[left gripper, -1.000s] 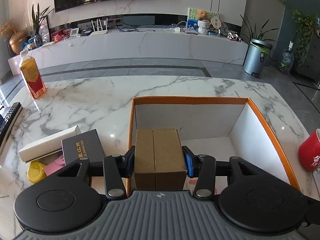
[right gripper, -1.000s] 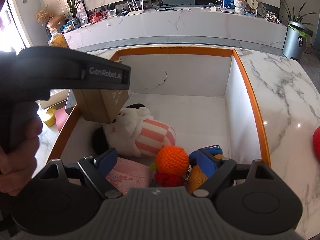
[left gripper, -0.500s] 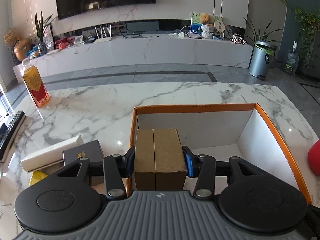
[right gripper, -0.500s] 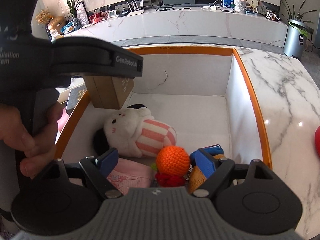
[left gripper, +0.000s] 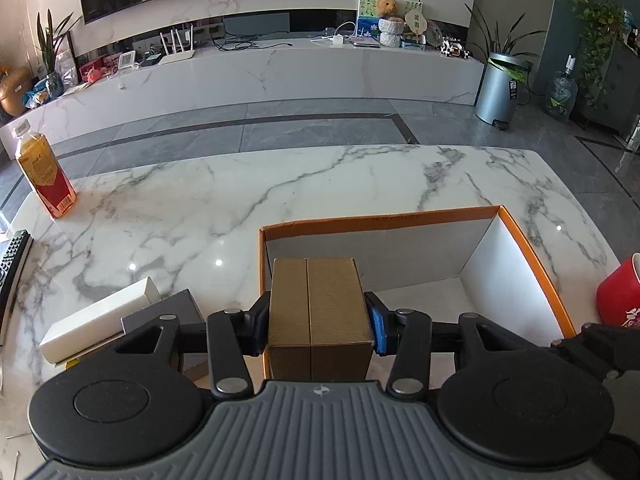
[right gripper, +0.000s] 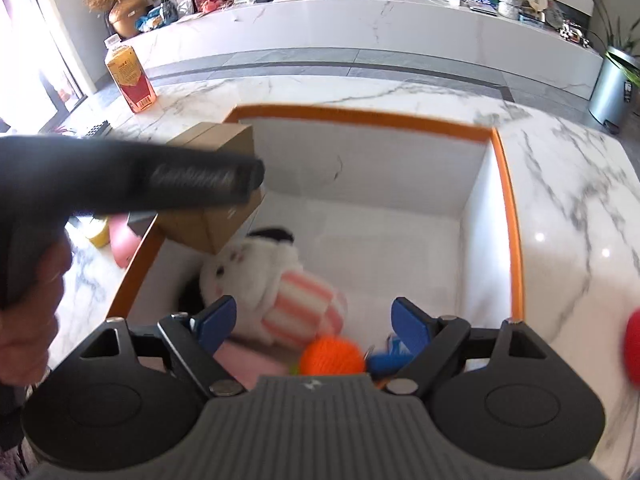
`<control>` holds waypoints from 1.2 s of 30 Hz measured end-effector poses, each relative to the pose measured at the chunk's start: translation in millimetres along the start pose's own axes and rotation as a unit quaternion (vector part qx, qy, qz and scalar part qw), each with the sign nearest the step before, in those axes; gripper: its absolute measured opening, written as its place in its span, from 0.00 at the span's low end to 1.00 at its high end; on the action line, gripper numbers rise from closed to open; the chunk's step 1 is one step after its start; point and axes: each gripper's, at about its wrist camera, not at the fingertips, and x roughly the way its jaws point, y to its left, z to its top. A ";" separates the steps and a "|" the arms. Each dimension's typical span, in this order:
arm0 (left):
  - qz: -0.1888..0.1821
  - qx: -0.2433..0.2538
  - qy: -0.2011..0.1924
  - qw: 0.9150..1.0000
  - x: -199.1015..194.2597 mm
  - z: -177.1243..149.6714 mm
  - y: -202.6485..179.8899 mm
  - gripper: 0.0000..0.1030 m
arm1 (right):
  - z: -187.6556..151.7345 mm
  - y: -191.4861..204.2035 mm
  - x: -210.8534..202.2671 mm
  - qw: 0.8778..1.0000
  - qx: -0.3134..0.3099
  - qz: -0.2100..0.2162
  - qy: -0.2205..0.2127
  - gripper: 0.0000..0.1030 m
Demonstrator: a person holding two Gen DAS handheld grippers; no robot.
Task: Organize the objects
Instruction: 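Drop the crochet ball into the orange box with the right tool while the left holds the kraft box, then lower the kraft box into the orange box and open the left tool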
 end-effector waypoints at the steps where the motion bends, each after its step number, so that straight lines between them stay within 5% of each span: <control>1: -0.002 0.000 0.002 1.000 2.1 3.3 0.3 0.52 | 6.0 -2.0 1.7 1.000 -0.002 -0.003 0.003 0.83; 12: -0.001 -0.013 0.028 1.000 31.0 22.6 7.3 0.52 | 55.6 -17.2 36.4 0.996 -0.073 -0.024 0.054 0.83; 28: -0.011 -0.019 0.023 0.999 47.8 24.5 6.7 0.53 | 42.3 -8.9 43.4 0.996 -0.072 -0.012 0.043 0.83; 30: -0.009 -0.010 0.019 1.000 45.7 22.9 4.7 0.69 | 40.2 -7.7 43.7 0.996 -0.073 -0.014 0.044 0.83; 36: -0.010 -0.007 0.003 1.000 40.6 19.1 -0.3 0.80 | 38.3 -7.9 38.1 0.996 -0.077 -0.018 0.039 0.83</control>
